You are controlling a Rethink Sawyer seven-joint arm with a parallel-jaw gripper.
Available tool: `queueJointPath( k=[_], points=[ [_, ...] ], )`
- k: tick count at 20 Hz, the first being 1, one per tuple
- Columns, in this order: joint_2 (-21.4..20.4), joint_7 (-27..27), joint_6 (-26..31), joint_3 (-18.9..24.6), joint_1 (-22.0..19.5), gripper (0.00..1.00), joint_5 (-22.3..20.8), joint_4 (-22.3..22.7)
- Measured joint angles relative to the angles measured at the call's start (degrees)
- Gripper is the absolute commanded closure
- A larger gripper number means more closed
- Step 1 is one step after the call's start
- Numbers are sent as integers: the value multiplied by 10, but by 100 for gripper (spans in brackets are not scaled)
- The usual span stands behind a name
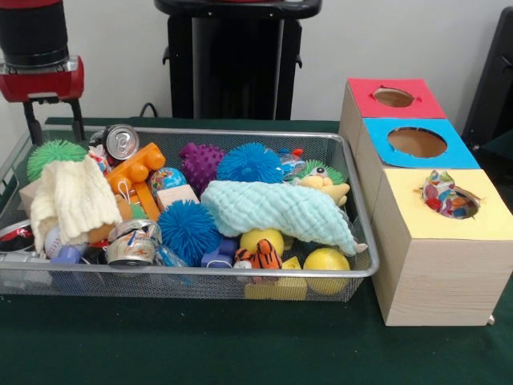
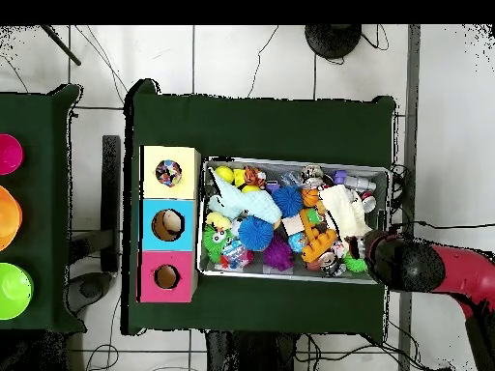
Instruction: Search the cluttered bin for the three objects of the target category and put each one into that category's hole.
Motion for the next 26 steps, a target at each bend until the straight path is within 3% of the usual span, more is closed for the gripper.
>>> queueJointPath(
  k=[14,26],
  points=[
    [-1,0,-1,0,-1,0,-2,52],
    [41,0,-50,-9,4,0,-51,60]
  ],
)
